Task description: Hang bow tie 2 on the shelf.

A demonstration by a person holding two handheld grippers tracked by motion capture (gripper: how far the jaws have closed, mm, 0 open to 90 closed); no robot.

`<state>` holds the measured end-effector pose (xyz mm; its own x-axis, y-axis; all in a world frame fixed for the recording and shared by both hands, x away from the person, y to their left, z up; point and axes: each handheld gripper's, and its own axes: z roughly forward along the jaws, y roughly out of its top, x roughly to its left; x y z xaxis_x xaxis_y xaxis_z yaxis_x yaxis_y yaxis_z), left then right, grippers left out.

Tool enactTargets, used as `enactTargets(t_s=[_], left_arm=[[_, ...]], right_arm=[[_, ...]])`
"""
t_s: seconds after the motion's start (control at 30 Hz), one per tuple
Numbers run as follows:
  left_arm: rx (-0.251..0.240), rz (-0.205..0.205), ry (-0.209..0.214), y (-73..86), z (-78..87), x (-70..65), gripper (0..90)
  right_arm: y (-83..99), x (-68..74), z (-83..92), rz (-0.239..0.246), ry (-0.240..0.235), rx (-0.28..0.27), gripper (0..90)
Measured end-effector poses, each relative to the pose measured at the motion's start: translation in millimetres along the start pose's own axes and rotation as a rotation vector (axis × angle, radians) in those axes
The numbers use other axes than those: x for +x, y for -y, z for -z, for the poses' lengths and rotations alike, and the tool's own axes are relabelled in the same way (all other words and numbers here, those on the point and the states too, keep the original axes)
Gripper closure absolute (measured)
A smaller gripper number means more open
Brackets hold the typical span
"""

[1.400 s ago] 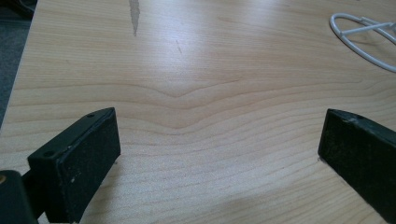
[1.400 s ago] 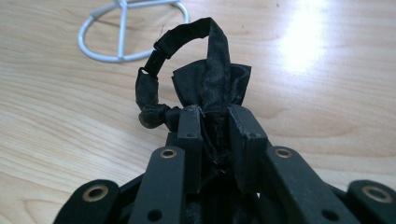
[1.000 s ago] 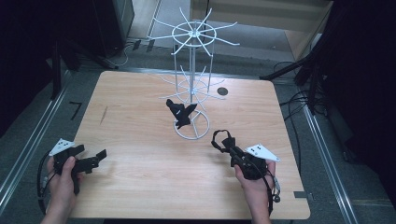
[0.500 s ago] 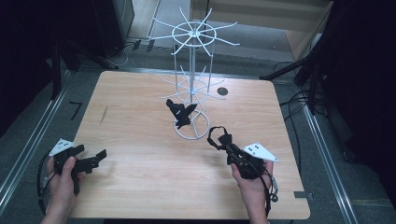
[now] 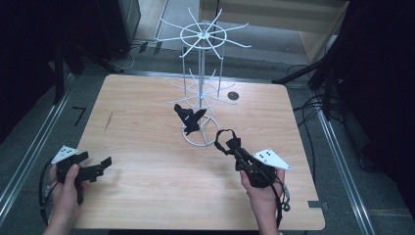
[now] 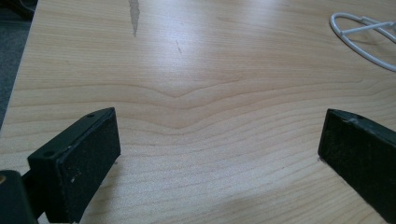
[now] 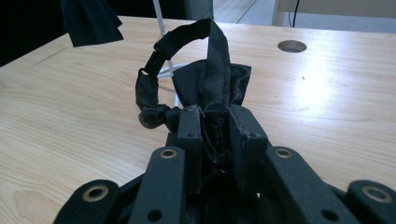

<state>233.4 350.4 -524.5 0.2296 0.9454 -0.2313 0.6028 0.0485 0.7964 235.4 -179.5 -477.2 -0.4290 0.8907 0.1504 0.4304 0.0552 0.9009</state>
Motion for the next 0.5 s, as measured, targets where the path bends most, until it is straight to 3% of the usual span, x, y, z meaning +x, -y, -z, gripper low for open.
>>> enactTargets(t_s=[0.5], left_arm=[[0.0, 0.001, 0.001, 0.0, 0.0, 0.1, 0.0]], right_arm=[[-10.3, 10.4, 3.4, 0.01, -0.021, -0.055, 76.7]])
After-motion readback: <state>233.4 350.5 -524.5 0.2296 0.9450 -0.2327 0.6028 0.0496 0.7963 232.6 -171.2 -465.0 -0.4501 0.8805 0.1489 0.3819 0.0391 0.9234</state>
